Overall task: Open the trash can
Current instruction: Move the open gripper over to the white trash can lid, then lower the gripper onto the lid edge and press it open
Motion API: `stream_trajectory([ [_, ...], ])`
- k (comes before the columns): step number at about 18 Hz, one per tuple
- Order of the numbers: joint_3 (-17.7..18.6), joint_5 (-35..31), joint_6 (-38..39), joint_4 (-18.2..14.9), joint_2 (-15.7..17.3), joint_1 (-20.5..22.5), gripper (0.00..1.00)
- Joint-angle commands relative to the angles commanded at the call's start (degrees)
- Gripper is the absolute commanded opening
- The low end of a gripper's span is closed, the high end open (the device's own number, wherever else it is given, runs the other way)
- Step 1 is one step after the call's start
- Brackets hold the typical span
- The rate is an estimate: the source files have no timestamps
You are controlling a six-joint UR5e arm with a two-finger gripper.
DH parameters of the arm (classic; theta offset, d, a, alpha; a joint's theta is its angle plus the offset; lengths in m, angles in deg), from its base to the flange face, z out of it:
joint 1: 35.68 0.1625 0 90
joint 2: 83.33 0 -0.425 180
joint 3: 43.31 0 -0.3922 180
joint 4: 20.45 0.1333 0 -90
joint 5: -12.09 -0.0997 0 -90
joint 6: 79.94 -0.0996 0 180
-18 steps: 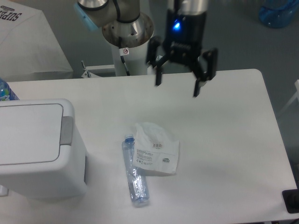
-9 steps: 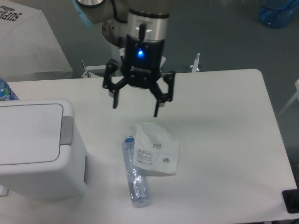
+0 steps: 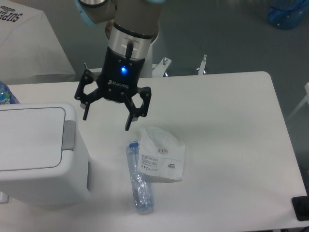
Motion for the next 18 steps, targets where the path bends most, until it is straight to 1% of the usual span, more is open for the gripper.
stream_trajectory([
  [2, 0.1, 0.0, 0.5, 1.0, -0.4, -0.3, 1.00],
  [7, 0.4, -0.4, 0.4, 1.4, -1.8, -2.3, 1.00],
  [11, 0.8, -0.6, 0.6, 1.8, -2.5, -2.6, 1.00],
  [18, 1.4, -0.6, 0.7, 1.8, -2.7, -2.9, 1.00],
])
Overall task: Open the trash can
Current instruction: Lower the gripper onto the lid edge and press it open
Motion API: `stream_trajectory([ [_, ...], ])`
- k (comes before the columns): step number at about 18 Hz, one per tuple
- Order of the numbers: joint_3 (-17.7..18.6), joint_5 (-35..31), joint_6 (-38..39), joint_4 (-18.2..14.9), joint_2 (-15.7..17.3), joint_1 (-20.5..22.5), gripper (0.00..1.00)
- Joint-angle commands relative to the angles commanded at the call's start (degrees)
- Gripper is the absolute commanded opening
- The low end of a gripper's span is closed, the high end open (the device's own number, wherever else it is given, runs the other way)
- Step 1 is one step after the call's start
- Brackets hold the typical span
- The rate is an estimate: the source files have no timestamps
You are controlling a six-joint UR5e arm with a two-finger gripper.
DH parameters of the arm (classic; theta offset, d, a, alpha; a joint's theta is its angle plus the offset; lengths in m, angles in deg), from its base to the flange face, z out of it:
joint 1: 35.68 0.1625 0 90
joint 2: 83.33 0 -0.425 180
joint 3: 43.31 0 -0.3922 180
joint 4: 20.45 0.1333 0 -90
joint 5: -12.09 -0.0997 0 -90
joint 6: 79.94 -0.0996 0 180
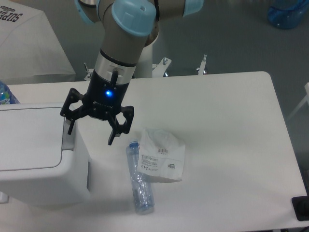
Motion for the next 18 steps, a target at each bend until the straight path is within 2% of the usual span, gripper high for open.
stream_trajectory([
  [18, 0.4, -0.5, 0.0, 0.2, -0.6, 0.0, 1.00],
])
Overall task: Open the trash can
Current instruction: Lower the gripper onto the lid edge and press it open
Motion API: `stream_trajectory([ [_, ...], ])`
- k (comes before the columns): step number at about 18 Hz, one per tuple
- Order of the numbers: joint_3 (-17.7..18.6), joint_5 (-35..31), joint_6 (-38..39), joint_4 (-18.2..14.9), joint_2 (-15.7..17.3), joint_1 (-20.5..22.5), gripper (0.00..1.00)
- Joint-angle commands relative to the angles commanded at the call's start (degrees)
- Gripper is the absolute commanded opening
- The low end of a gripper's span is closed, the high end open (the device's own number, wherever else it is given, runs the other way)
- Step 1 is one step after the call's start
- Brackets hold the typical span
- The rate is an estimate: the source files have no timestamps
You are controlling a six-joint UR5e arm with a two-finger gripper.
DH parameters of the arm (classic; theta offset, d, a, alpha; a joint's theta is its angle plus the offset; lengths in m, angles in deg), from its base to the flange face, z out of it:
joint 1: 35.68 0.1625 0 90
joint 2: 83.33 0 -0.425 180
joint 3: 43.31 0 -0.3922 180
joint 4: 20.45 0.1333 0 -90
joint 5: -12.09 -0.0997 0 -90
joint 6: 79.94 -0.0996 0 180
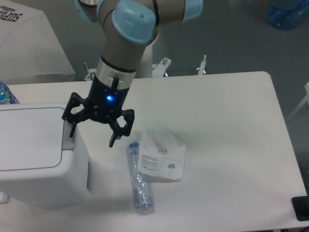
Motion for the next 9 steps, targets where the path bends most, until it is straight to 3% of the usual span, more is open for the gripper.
stream_trajectory([
  [9, 0.6, 0.0, 0.0, 0.1, -0.1, -0.1, 1.00],
])
